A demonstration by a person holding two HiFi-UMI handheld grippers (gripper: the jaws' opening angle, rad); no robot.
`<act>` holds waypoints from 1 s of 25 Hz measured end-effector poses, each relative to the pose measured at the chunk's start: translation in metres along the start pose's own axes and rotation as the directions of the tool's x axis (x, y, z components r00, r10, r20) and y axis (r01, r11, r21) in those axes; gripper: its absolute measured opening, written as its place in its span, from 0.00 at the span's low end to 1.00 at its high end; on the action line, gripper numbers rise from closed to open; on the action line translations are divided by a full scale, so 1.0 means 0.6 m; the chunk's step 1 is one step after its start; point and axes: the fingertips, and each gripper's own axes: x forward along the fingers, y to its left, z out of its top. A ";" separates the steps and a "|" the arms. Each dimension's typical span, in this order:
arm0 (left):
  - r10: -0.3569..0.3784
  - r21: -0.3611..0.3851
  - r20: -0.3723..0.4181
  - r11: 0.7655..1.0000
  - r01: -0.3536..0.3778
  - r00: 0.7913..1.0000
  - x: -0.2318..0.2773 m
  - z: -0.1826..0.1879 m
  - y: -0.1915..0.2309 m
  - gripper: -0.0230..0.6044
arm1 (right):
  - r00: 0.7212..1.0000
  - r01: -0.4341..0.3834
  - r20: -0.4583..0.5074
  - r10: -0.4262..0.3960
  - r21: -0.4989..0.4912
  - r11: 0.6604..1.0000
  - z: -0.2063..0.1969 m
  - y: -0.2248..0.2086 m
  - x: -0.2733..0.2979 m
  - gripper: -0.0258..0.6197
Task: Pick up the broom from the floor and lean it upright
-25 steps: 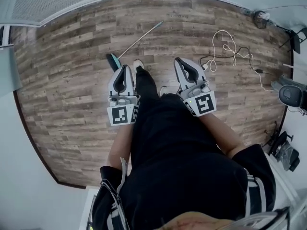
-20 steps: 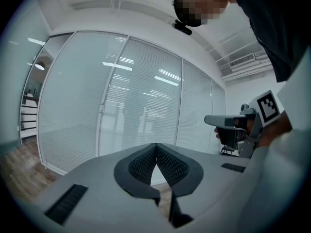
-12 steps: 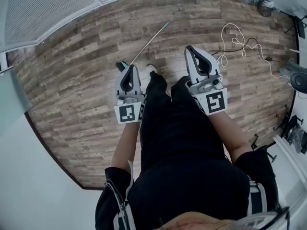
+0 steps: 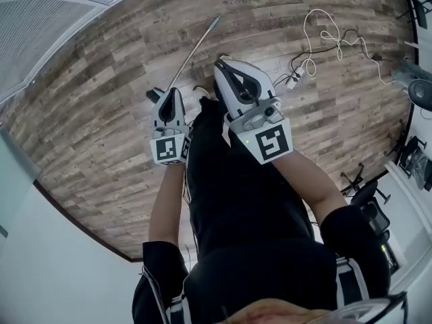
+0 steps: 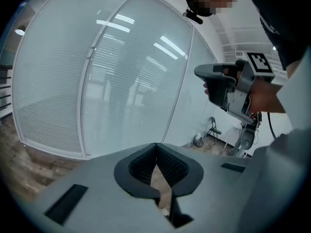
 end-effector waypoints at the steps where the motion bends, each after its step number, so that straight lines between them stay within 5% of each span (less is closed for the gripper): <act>1: 0.001 0.001 -0.024 1.000 -0.001 1.000 0.020 -0.030 0.008 0.07 | 1.000 -0.011 -0.008 0.011 0.012 1.000 -0.028 -0.002 0.010 0.07; 7: -0.028 -0.019 -0.121 0.999 0.026 0.992 0.155 -0.197 0.049 0.07 | 0.996 0.089 -0.020 -0.088 0.076 0.993 -0.193 -0.072 0.041 0.07; 11: -0.037 0.035 -0.192 0.998 0.045 0.981 0.227 -0.326 0.077 0.07 | 0.987 0.157 -0.042 -0.153 0.115 0.981 -0.313 -0.118 0.058 0.07; 16: 0.007 0.049 -0.350 0.999 0.011 0.937 0.277 -0.519 0.132 0.07 | 0.991 0.134 -0.025 -0.132 0.093 0.987 -0.424 -0.133 0.083 0.07; 20: 0.007 0.123 -0.386 0.991 0.045 0.922 0.331 -0.632 0.182 0.07 | 0.993 0.121 -0.023 -0.119 0.114 0.986 -0.504 -0.147 0.076 0.07; 25: -0.022 0.120 -0.449 0.989 0.085 0.893 0.382 -0.760 0.223 0.19 | 0.987 0.150 -0.080 -0.141 0.128 0.980 -0.599 -0.176 0.032 0.07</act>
